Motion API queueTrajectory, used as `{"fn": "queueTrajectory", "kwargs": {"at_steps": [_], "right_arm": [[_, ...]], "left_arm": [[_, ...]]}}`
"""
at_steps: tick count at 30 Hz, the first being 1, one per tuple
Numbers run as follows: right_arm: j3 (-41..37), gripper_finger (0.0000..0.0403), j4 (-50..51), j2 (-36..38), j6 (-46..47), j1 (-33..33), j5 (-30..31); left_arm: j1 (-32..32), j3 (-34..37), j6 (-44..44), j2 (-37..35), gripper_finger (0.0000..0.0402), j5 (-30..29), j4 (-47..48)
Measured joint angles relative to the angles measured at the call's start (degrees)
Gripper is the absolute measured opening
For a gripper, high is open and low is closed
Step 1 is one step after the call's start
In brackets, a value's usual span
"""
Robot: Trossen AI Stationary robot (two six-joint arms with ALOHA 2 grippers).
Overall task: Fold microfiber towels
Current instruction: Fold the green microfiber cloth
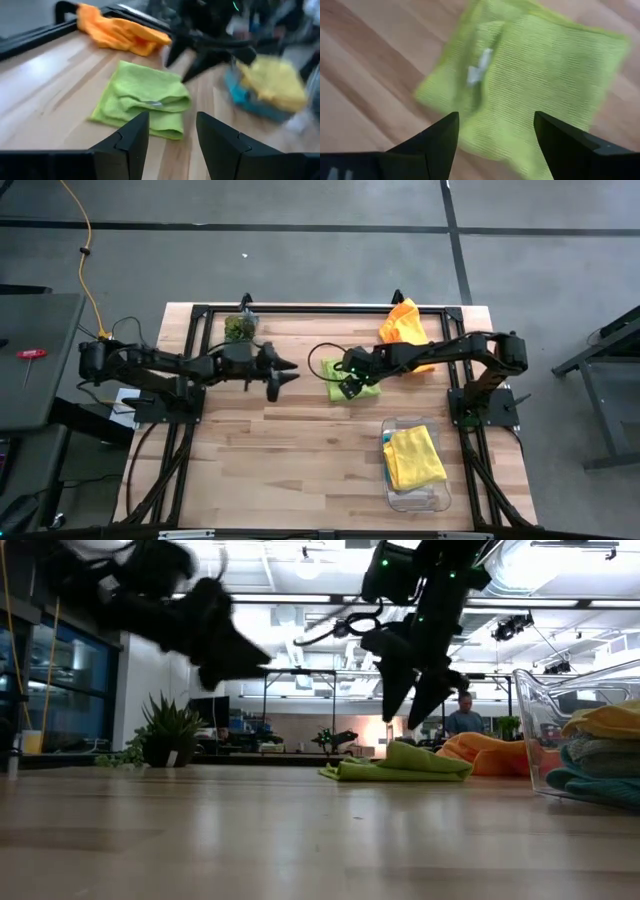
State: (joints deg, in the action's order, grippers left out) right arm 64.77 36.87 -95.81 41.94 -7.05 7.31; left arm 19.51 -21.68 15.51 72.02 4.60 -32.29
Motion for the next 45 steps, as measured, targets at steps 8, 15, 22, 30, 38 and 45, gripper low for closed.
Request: {"fn": "queueTrajectory", "kwargs": {"at_steps": [8, 15, 22, 30, 38, 45], "right_arm": [[-0.01, 0.0249, 8.51, 11.39, -10.08, -0.04, 3.10], [-0.01, 0.0249, 11.53, 24.00, -5.30, 0.94, 3.35], [-0.01, 0.0249, 11.63, 30.92, -1.59, 3.64, 6.43], [-0.01, 0.0249, 11.97, 30.86, 0.24, 4.54, 10.32], [-0.01, 0.0249, 11.78, 30.01, 1.56, 4.44, 10.33], [-0.01, 0.0249, 10.96, 29.39, 1.63, 4.46, 10.34]], "left_arm": [[-4.02, -21.63, -30.59, 14.69, 0.0154, -3.90, 22.37], [-2.84, -35.99, -49.34, 28.65, 0.0154, -3.54, 23.99], [-2.65, -45.97, -63.83, 40.33, 0.0154, -2.98, 32.38], [-2.60, -47.05, -70.71, 43.81, 0.0154, -3.73, 34.20], [-1.71, -47.15, -72.74, 45.53, 0.0154, -4.06, 31.78], [-2.00, -47.14, -72.68, 46.93, 0.0154, -5.58, 30.09]]}}
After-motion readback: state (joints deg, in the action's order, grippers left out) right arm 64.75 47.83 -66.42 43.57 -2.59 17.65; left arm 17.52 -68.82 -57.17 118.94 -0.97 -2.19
